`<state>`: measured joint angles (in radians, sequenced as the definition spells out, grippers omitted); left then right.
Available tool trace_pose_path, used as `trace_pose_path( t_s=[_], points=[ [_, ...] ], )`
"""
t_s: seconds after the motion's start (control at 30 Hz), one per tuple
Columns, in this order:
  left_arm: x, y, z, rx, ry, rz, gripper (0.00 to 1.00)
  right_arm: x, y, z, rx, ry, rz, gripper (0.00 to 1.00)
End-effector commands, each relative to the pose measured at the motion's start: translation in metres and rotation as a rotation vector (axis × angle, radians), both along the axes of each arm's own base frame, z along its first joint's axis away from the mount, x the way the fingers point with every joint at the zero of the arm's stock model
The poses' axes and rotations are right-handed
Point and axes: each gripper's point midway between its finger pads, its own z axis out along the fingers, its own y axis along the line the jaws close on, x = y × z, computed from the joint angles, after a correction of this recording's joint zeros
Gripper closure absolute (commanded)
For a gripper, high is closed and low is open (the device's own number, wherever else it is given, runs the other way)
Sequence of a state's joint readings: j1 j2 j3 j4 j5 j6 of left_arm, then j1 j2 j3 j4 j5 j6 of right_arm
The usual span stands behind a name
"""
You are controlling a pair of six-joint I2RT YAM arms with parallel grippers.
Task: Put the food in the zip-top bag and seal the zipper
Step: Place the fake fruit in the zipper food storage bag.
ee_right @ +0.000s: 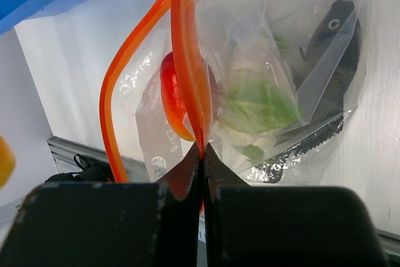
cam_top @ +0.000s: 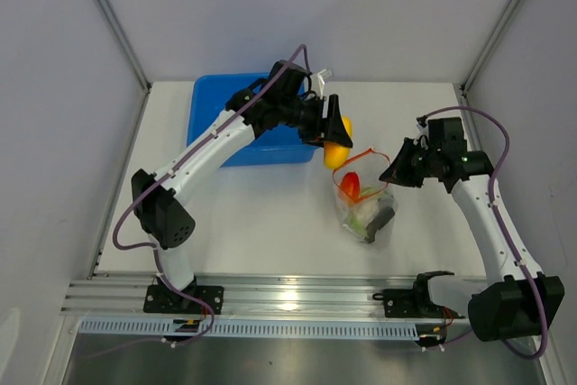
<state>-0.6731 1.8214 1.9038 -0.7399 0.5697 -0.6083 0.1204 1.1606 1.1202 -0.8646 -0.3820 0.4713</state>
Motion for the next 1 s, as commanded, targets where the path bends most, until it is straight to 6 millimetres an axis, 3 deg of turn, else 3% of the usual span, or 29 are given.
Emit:
trace_pose_path(
  t_s=[0.0, 0.13, 0.4, 0.67, 0.87, 0.97],
  points=[
    [-0.023, -0.015, 0.010, -0.046, -0.013, -0.134, 0.99, -0.003, -0.002, 0.016, 0.009, -0.042, -0.019, 1.00],
    [-0.038, -0.026, 0.003, -0.041, 0.020, -0.192, 0.99, -0.007, -0.002, 0.019, 0.011, -0.054, -0.023, 1.00],
    [-0.076, -0.052, -0.031, -0.004, 0.186, -0.293, 0.99, -0.020, 0.008, 0.019, 0.038, -0.075, 0.000, 1.00],
    [-0.100, -0.059, -0.060, 0.079, 0.312, -0.338, 0.99, -0.031, 0.010, 0.023, 0.022, -0.107, 0.021, 1.00],
    [-0.102, -0.063, -0.068, 0.098, 0.350, -0.318, 0.99, -0.035, 0.018, 0.028, 0.035, -0.129, 0.041, 1.00],
    [-0.101, -0.066, -0.065, 0.086, 0.365, -0.314, 0.94, -0.036, 0.019, 0.032, 0.039, -0.142, 0.046, 1.00]
  ],
)
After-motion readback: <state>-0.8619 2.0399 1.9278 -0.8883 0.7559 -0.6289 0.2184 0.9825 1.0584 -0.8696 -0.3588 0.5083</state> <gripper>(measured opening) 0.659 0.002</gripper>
